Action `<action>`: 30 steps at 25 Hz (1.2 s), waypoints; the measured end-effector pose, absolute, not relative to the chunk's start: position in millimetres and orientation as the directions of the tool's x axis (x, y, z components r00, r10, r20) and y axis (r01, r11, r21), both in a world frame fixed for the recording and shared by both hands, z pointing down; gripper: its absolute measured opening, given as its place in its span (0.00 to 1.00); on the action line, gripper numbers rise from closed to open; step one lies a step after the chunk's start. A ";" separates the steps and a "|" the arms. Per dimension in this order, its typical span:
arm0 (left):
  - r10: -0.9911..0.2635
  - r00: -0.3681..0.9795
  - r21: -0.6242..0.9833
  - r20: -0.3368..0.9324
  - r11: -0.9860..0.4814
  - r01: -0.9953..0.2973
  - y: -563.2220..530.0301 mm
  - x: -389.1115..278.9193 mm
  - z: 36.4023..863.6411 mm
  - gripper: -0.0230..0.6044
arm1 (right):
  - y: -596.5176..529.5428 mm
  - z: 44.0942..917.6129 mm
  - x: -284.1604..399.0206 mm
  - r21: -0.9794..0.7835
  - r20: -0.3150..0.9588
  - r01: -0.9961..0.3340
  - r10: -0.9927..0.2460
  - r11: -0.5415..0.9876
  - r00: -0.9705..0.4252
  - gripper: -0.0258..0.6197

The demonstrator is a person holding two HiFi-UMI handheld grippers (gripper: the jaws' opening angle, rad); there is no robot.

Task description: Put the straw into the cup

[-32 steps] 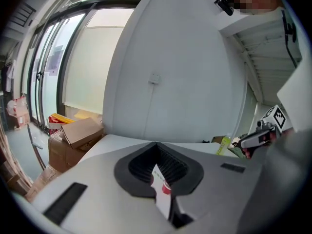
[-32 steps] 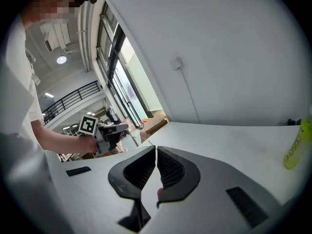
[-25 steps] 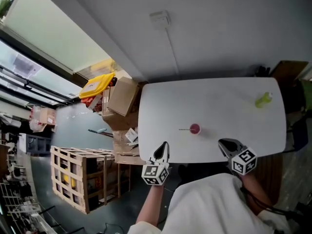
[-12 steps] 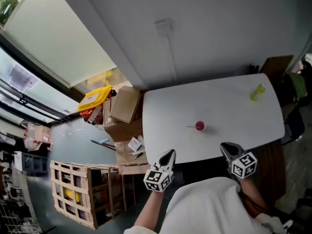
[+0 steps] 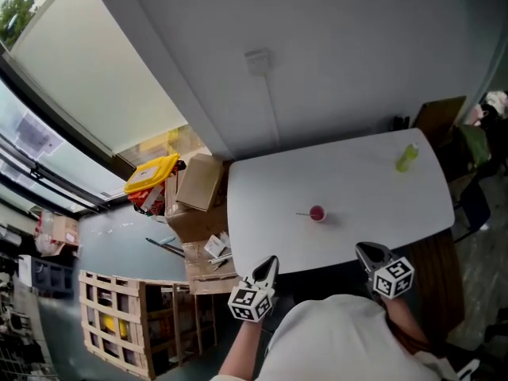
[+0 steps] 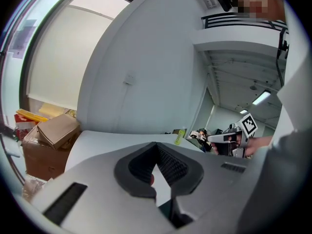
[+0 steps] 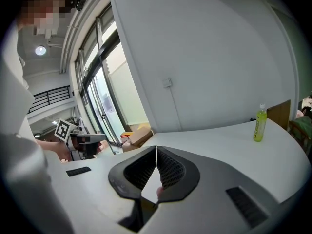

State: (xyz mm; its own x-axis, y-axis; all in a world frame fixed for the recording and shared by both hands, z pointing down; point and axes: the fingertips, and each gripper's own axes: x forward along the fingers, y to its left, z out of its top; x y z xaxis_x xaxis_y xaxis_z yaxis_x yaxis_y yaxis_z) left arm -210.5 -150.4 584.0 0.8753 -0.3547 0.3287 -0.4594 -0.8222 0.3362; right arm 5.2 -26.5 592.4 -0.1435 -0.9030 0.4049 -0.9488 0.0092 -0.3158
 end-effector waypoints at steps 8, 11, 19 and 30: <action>-0.375 0.872 0.346 0.313 -0.810 -0.473 -137.4 -193.7 575.4 0.04 | -21.3 580.9 19.5 -0.302 0.384 -0.951 -0.905 0.062 -0.181 0.09; -0.384 0.869 0.364 0.313 -0.796 -0.483 -133.3 -189.5 574.4 0.04 | -19.4 578.8 25.3 -0.304 0.380 -0.950 -0.906 0.068 -0.187 0.09; -0.386 0.860 0.365 0.334 -0.788 -0.496 -122.3 -184.8 578.1 0.04 | -17.4 574.1 31.7 -0.302 0.370 -0.949 -0.906 0.094 -0.207 0.09; -0.376 0.860 0.361 0.345 -0.792 -0.491 -117.4 -180.9 580.0 0.04 | -13.4 569.9 34.1 -0.304 0.362 -0.948 -0.908 0.098 -0.210 0.09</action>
